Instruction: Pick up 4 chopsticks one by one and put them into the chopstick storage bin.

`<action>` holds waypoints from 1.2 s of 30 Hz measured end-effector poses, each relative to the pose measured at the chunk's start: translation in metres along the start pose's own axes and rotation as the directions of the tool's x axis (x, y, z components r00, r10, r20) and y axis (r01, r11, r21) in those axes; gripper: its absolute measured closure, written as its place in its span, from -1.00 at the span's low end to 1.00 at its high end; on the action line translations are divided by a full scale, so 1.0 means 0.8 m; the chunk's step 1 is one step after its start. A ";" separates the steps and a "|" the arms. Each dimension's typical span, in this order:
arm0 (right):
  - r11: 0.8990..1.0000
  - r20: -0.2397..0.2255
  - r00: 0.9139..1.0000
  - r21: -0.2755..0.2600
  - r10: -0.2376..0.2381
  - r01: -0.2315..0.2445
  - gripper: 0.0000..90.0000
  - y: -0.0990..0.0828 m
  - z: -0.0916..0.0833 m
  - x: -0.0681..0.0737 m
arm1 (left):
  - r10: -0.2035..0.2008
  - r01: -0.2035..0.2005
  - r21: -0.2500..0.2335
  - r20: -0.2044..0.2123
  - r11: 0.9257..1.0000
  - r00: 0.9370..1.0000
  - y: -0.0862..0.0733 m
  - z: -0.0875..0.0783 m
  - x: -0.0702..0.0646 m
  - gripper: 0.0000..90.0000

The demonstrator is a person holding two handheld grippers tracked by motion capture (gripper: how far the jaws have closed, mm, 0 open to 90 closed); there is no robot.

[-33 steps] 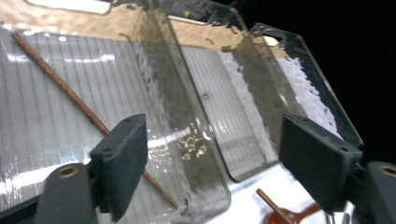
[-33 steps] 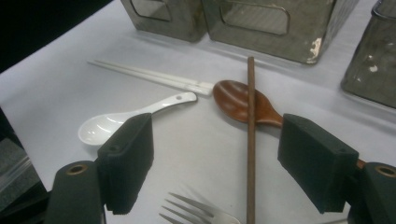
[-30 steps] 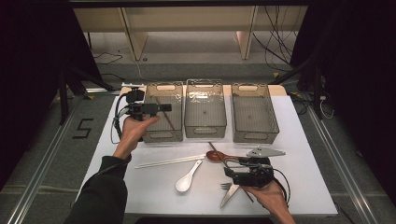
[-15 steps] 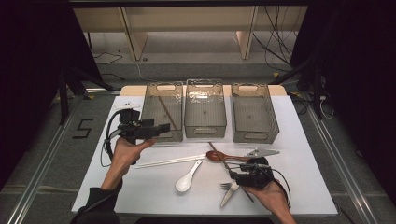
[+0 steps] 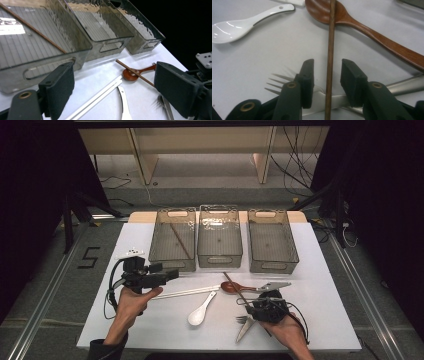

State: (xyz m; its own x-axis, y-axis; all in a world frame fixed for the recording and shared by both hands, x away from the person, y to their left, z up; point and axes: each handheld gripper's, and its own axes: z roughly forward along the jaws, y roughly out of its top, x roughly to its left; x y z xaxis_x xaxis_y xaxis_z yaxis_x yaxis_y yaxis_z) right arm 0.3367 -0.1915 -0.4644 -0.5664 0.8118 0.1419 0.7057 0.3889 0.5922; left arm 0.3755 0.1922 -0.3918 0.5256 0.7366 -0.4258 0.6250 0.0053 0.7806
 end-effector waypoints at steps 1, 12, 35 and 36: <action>1.000 0.000 1.000 0.000 0.000 0.000 0.47 0.000 0.000 0.000 | -0.004 0.004 0.003 0.003 1.000 1.000 -0.002 0.000 -0.001 -0.64; 1.000 0.007 1.000 0.020 -0.007 0.007 0.63 0.000 0.005 0.000 | 0.001 -0.001 0.022 0.004 1.000 1.000 -0.022 0.003 -0.005 -0.64; 0.998 0.044 0.999 0.068 -0.012 0.009 0.88 0.003 0.018 0.004 | -0.013 0.013 0.049 -0.002 0.999 1.000 -0.031 0.005 -0.003 -0.64; 0.998 0.044 0.999 0.068 -0.012 0.009 0.88 0.003 0.018 0.004 | -0.014 0.014 0.051 -0.002 0.999 1.000 -0.032 0.006 -0.003 -0.64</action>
State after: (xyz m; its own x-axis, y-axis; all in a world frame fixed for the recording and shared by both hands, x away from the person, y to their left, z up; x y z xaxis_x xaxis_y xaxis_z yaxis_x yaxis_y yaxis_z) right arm 0.3428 -0.1818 -0.4739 -0.5554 0.8256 0.1001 0.7282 0.4247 0.5379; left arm 0.3610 0.1873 -0.4126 0.5155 0.7381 -0.4353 0.6611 -0.0193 0.7501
